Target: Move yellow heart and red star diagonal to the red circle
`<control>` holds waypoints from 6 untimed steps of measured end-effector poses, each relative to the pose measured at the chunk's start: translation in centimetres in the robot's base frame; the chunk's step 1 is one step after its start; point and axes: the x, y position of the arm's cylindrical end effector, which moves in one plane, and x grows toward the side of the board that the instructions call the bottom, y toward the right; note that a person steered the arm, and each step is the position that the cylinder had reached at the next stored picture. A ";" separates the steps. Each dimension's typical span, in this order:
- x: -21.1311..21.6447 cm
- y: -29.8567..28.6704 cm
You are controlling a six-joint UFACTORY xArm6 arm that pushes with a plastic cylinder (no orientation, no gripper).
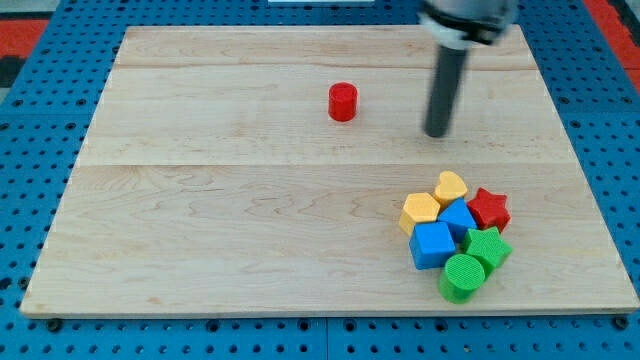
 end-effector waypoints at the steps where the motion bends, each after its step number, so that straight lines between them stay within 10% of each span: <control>1: 8.1 5.3; 3: 11.7 -0.5; 6: 3.3 -2.4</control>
